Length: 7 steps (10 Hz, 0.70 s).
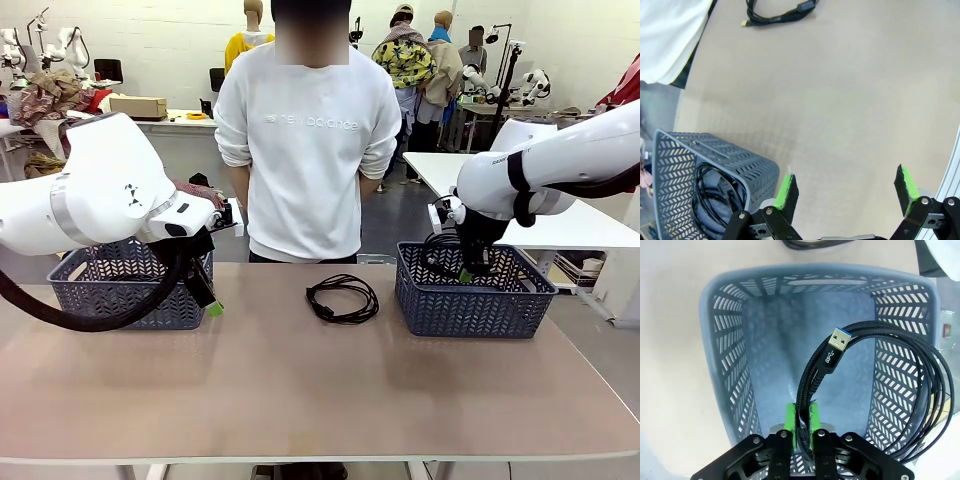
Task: Organize the cables according to human instructions.
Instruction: Pick up a bundle of cables and place it in the basket indicated by the human.
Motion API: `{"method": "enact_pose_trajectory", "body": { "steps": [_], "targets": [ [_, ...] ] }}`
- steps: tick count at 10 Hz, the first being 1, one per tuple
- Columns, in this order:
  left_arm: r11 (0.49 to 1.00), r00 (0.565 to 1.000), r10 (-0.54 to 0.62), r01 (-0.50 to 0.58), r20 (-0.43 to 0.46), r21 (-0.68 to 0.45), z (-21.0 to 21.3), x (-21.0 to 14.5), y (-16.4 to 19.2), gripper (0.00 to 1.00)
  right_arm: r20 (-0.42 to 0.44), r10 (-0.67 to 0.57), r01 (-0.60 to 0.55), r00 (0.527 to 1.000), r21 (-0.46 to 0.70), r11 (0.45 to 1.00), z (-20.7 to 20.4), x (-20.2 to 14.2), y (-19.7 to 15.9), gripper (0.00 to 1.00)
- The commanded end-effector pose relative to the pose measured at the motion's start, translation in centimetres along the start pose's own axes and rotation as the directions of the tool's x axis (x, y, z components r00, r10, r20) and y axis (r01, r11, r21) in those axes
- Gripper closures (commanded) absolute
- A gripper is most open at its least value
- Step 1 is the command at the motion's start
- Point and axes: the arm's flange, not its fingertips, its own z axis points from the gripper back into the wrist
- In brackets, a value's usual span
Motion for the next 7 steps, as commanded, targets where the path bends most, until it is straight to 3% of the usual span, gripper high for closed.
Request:
{"method": "enact_pose_trajectory", "body": {
  "steps": [1, 2, 3, 4, 5, 6, 7],
  "targets": [
    [1.000, 1.000, 0.009, -0.009, -0.007, 0.003, 0.19, 0.03, 0.01, 0.00, 0.027, 0.042, -0.043, 0.999, 0.017, 0.999, 0.50, -0.23, -0.62, 0.67],
    [1.000, 1.000, 0.009, -0.009, -0.007, 0.003, 0.19, 0.03, 0.01, 0.00, 0.030, 0.035, -0.036, 0.999, 0.012, 0.999, 0.46, -0.30, -0.72, 0.67],
    [1.000, 1.000, 0.009, -0.009, -0.007, 0.003, 0.19, 0.03, 0.01, 0.00, 0.032, 0.026, -0.027, 0.999, 0.012, 1.000, 0.54, -0.37, -0.81, 0.47],
    [1.000, 1.000, 0.009, -0.009, -0.007, 0.003, 0.19, 0.03, 0.01, 0.00, 0.035, 0.021, -0.022, 0.999, 0.010, 1.000, 0.70, -0.38, -0.86, 0.63],
    [1.000, 1.000, 0.009, -0.009, -0.007, 0.003, 0.19, 0.03, 0.01, 0.00, 0.036, 0.008, -0.008, 0.999, 0.004, 1.000, 1.00, -0.37, -0.96, 0.27],
    [1.000, 1.000, 0.009, -0.009, -0.007, 0.003, 0.19, 0.03, 0.01, 0.00, 0.035, 0.005, -0.005, 0.999, 0.004, 1.000, 1.30, -0.37, -1.02, 0.43],
    [1.000, 1.000, 0.009, -0.009, -0.007, 0.003, 0.19, 0.03, 0.01, 0.00, 0.034, -0.002, 0.002, 0.999, 0.005, 1.000, 1.44, -0.40, -1.08, 0.07]
  ]
}}
